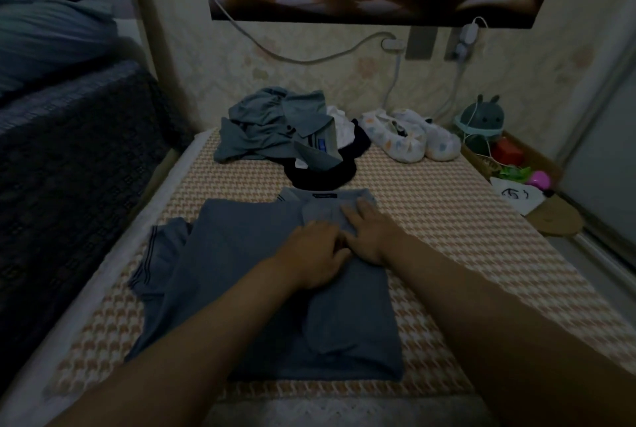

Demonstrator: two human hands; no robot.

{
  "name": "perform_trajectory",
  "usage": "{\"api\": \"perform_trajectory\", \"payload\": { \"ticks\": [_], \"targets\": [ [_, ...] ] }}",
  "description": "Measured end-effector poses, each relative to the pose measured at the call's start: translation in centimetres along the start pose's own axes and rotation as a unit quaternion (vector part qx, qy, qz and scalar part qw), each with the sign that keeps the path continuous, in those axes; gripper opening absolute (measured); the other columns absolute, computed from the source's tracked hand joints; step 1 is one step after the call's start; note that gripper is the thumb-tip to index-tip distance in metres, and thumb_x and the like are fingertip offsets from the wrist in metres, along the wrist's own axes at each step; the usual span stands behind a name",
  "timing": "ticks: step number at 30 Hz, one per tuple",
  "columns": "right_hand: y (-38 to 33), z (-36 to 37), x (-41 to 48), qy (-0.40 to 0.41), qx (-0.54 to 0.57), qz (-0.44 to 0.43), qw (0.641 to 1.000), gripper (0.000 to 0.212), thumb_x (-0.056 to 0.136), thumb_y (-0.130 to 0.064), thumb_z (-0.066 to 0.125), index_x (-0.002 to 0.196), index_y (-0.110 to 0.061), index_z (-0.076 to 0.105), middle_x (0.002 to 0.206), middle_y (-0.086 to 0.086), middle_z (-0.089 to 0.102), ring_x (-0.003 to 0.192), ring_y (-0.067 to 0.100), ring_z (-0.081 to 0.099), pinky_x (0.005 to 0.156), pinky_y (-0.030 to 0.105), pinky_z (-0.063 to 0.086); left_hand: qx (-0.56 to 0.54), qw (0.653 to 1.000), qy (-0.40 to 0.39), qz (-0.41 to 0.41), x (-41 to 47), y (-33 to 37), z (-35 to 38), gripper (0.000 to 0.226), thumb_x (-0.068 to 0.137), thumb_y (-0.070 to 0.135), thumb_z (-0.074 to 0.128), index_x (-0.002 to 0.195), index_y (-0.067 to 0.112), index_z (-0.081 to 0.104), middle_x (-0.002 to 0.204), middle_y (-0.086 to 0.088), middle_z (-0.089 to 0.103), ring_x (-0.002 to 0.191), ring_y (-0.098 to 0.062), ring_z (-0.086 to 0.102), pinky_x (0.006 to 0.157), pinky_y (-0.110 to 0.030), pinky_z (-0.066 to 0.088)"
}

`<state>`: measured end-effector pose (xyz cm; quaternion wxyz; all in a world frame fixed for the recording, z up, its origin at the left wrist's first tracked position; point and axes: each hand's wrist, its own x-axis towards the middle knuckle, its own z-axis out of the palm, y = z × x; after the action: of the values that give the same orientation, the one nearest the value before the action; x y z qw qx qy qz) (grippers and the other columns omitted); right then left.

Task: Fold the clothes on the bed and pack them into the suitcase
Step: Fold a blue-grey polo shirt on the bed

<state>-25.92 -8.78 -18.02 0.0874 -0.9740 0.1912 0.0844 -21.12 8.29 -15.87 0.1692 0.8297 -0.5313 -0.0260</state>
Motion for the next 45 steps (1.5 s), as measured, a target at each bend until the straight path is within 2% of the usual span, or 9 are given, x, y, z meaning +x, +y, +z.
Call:
{"api": "perform_trajectory", "payload": {
  "ticks": [6,12,19,22,25,29,35,40,45],
  "targets": [
    [1.0,0.7,1.8,0.031,-0.026,0.000,0.999,0.065,0.098,-0.059,0.016,0.154,-0.033,-0.003,0.162,0.004,-0.012,0.148,0.022,-0.013,0.119,0.047,-0.003,0.053,0.990,-0.112,-0.066,2.1,-4.0,2.4,0.082,0.092,0.069,0.025,0.154,0.024,-0.003,0.161,0.004,-0.011,0.148,-0.013,-0.010,0.121,-0.044,-0.001],
    [-0.5,0.1,1.1,0.130,-0.052,-0.103,0.985,0.063,0.097,-0.038,0.013,0.154,-0.010,0.018,0.160,0.018,0.008,0.148,0.031,0.010,0.121,0.041,0.005,0.081,0.991,-0.081,-0.062,2.3,-3.1,2.3,0.085,0.093,0.066,0.027,0.154,0.016,-0.005,0.162,-0.005,-0.008,0.149,-0.019,-0.008,0.121,-0.042,-0.001],
    [-2.9,0.6,-2.3,0.036,0.012,-0.089,0.995,0.055,0.103,-0.036,0.030,0.155,-0.020,0.017,0.162,0.009,0.008,0.148,0.024,0.012,0.119,0.034,0.005,-0.004,0.969,-0.246,-0.035,-2.6,-1.7,-0.5,0.140,0.056,0.086,0.062,0.148,0.026,-0.026,0.154,0.009,-0.031,0.143,-0.012,-0.024,0.121,-0.043,0.000],
    [-5.0,-0.3,-3.1,0.051,0.000,-0.107,0.993,0.053,0.102,-0.035,0.036,0.151,-0.017,0.029,0.160,0.008,0.016,0.145,0.025,0.021,0.118,0.035,0.014,-0.038,0.977,-0.210,-0.028,-5.1,-2.8,-1.2,0.122,0.064,0.084,0.056,0.154,0.027,-0.003,0.161,0.009,-0.002,0.147,-0.014,0.004,0.121,-0.043,0.014],
    [-9.0,-1.4,-3.8,0.083,0.022,-0.165,0.983,0.047,0.099,-0.026,0.042,0.145,-0.014,0.041,0.155,0.008,0.029,0.140,0.026,0.030,0.115,0.033,0.021,-0.064,0.997,-0.046,-0.025,-7.4,-6.0,-2.3,0.060,0.086,0.060,0.046,0.132,0.022,0.051,0.134,-0.001,0.055,0.118,-0.017,0.053,0.101,-0.040,0.044],
    [-15.2,-2.1,-3.4,0.147,0.053,-0.235,0.959,0.038,0.096,-0.017,0.048,0.133,-0.015,0.057,0.148,0.009,0.041,0.133,0.026,0.039,0.112,0.034,0.029,0.073,0.987,0.106,-0.101,-10.6,-13.1,-4.8,0.015,0.090,0.013,0.048,0.090,0.010,0.062,0.095,-0.012,0.062,0.090,-0.028,0.059,0.077,-0.039,0.047],
    [-24.6,-2.9,0.7,0.038,0.010,-0.262,0.964,0.017,0.094,-0.011,0.053,0.101,-0.011,0.069,0.100,0.009,0.065,0.084,0.022,0.055,0.082,0.033,0.044,0.010,0.952,0.153,-0.266,-16.1,-16.8,-7.8,0.016,0.093,0.017,0.051,0.100,0.004,0.056,0.099,-0.017,0.056,0.090,-0.034,0.056,0.069,-0.033,0.041],
    [-29.1,-2.4,3.3,0.056,-0.015,-0.248,0.967,0.037,0.097,-0.013,0.048,0.133,-0.016,0.056,0.129,0.010,0.058,0.118,0.029,0.055,0.095,0.035,0.044,-0.020,0.928,0.079,-0.362,-16.5,-17.6,-6.6,0.032,0.088,0.044,0.055,0.095,0.012,0.060,0.102,-0.010,0.063,0.089,-0.026,0.060,0.067,-0.028,0.045],
    [-31.1,-1.4,5.8,-0.063,-0.083,-0.216,0.971,0.066,0.102,-0.021,0.043,0.155,-0.011,0.005,0.158,0.013,0.021,0.142,0.028,0.028,0.116,0.033,0.022,-0.153,0.880,0.124,-0.433,-16.0,-18.2,-6.8,0.031,0.090,0.032,0.057,0.106,0.006,0.058,0.105,-0.014,0.064,0.090,-0.026,0.060,0.071,-0.029,0.047]
  ]
}}
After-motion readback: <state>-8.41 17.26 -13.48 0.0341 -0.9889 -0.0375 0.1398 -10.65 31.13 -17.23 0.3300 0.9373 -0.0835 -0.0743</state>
